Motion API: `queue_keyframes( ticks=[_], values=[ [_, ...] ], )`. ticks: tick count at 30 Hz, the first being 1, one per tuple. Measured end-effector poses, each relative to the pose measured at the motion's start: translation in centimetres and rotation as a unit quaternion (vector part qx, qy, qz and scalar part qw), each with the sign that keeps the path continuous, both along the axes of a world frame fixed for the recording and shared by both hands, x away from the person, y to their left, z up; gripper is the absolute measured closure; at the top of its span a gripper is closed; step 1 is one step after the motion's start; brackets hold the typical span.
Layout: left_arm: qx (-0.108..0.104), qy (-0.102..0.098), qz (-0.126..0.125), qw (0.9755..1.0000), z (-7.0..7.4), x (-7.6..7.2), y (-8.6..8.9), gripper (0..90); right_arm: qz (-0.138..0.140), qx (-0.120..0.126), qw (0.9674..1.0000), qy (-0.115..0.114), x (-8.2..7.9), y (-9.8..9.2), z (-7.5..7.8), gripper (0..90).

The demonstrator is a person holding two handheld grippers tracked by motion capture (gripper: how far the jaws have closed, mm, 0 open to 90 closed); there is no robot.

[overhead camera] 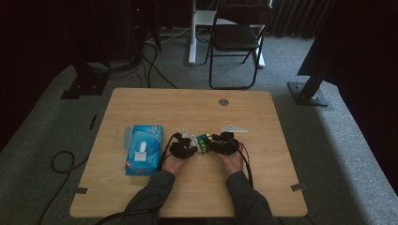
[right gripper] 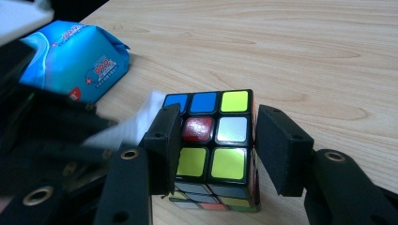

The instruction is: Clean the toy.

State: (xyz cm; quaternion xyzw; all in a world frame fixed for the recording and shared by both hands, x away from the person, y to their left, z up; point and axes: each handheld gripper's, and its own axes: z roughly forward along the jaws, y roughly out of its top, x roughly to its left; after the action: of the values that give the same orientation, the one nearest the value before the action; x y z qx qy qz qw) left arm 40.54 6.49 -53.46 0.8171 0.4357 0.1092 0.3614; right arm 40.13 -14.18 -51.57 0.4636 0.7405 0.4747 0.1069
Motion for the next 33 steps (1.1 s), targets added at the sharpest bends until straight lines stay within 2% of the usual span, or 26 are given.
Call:
queue_keyframes(
  ticks=[3, 6, 11, 15, 17, 24, 33],
  values=[
    [-0.004, 0.002, 0.026, 0.9996, 0.0, 1.0, 0.5, 81.9, 0.004, -0.001, 1.0000, 0.000, 0.1, 0.0, 0.0, 51.3],
    [-0.008, 0.003, 0.040, 0.9992, 0.1, 1.5, 0.6, 81.9, 0.014, 0.000, 0.9999, -0.001, 0.1, 0.1, 0.0, 51.4],
    [-0.020, -0.006, 0.047, 0.9987, 0.6, 1.5, 1.0, 81.6, 0.036, -0.009, 0.9993, -0.002, 0.1, 0.2, 0.2, 51.7],
    [-0.030, -0.012, 0.034, 0.9989, 0.9, 1.4, 1.0, 81.3, 0.044, -0.020, 0.9988, -0.006, 0.1, 0.3, 0.4, 51.8],
    [-0.027, -0.017, 0.028, 0.9991, 1.1, 1.2, 0.8, 81.1, 0.041, -0.023, 0.9988, -0.008, 0.1, 0.3, 0.4, 49.6],
    [-0.033, -0.017, 0.017, 0.9992, 1.2, 0.4, 1.0, 82.4, 0.029, -0.032, 0.9991, -0.005, 0.1, 0.0, 0.4, 42.2],
    [-0.033, -0.018, -0.005, 0.9993, 1.4, -1.5, 0.4, 82.4, 0.007, -0.031, 0.9995, -0.001, 0.3, -1.0, 0.5, 48.5]
  ],
)
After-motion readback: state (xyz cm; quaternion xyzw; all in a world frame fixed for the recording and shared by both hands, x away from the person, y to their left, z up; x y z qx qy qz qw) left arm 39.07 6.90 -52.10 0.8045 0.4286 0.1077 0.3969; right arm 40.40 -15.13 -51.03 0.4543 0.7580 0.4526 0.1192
